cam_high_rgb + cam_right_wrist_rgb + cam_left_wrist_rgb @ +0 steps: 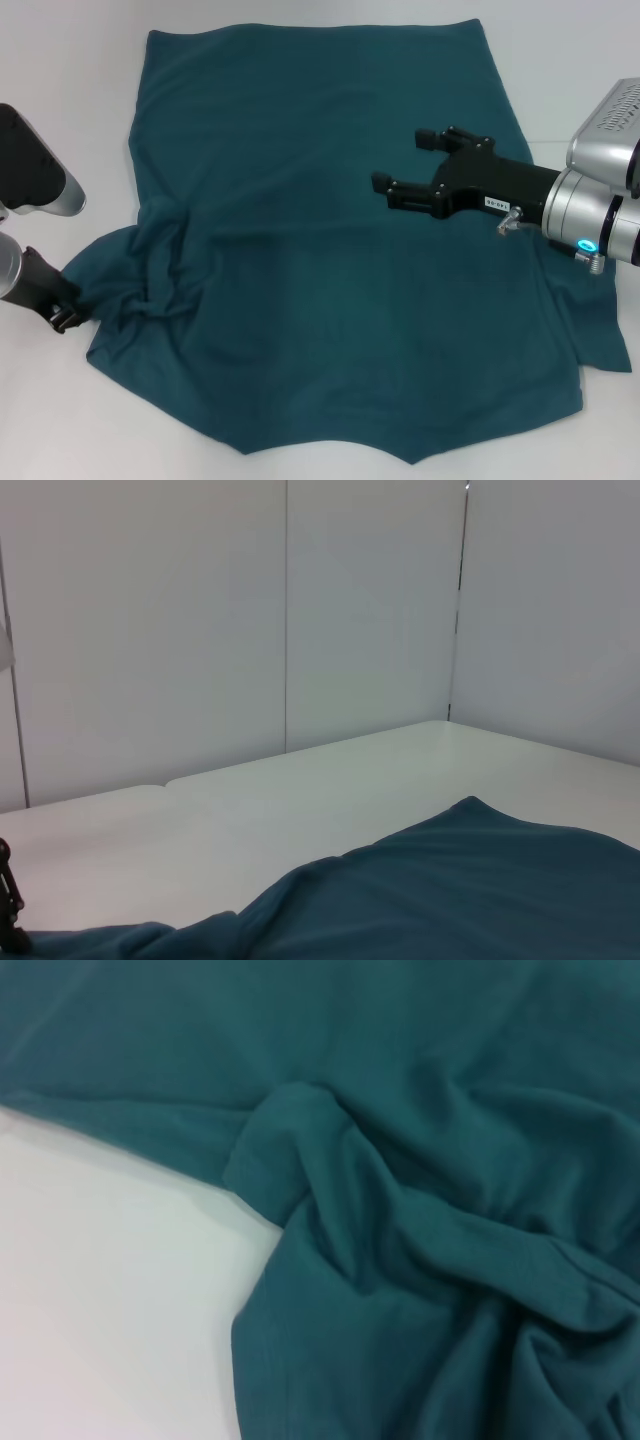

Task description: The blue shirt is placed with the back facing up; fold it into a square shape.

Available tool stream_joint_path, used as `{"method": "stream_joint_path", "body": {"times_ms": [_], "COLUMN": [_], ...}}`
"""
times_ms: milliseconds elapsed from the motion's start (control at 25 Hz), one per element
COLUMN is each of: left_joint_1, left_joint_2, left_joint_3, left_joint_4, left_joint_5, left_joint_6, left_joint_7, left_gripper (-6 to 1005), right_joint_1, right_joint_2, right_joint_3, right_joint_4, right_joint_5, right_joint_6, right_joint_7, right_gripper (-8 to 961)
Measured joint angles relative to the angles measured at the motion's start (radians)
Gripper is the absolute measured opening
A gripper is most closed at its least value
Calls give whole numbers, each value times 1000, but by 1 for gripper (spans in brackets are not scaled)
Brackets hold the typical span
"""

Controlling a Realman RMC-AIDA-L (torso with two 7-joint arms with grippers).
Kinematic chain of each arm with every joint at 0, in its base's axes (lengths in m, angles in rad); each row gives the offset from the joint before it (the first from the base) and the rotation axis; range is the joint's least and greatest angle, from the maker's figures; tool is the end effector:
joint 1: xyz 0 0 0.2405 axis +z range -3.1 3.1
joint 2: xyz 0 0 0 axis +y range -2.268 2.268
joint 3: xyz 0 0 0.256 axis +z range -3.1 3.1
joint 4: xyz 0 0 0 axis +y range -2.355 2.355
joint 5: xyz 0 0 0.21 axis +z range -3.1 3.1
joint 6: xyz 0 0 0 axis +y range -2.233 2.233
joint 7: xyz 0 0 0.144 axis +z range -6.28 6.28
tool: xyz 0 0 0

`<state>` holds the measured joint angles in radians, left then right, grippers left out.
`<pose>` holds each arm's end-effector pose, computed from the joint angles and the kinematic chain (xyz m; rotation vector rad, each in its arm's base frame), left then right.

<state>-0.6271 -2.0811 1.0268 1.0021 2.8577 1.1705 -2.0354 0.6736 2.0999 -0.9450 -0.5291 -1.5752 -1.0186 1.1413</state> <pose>-0.2878 0.3968 0.0356 -2.3995 -0.6268 0.6201 0.2158 0.4131 -0.0264 -2.4001 0.4051 0.6448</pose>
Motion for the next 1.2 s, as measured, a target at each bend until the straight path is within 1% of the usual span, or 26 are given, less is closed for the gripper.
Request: {"method": "stream_joint_path", "body": {"times_ms": [120,240,440,760,840,960,1200], "left_joint_1": [-14,-22,-21,-22,-22,-23,-28], "left_joint_2": [5,6,5,2,-3,-14,-46], "left_joint_3": [-18,-38,-38,-40,-43,-42,-17], "left_joint_4": [-26,-36,-29,-12,8,43,120], "left_joint_5": [0,0,0,1,1,0,0], "left_joint_6": [-1,-3,-5,-23,-22,-15,22], "left_joint_7": [-1,-1,-1,-19,-24,-28,-24], "left_gripper": [412,255,80,52,50,49,49], "right_joint_1": [-1,-3,-6,-14,-15,-15,-19], "right_joint_2": [0,0,0,0,0,0,0], "right_joint_3": [0,0,1,0,0,0,0], "right_joint_4": [0,0,0,0,0,0,0], "right_joint_5": [0,1,4,16,17,17,17], "right_joint_6": [-1,-6,-10,-13,-14,-14,-15], "right_joint_7": [0,0,0,0,0,0,0], "right_gripper": [946,947,947,946,946,946,947]}}
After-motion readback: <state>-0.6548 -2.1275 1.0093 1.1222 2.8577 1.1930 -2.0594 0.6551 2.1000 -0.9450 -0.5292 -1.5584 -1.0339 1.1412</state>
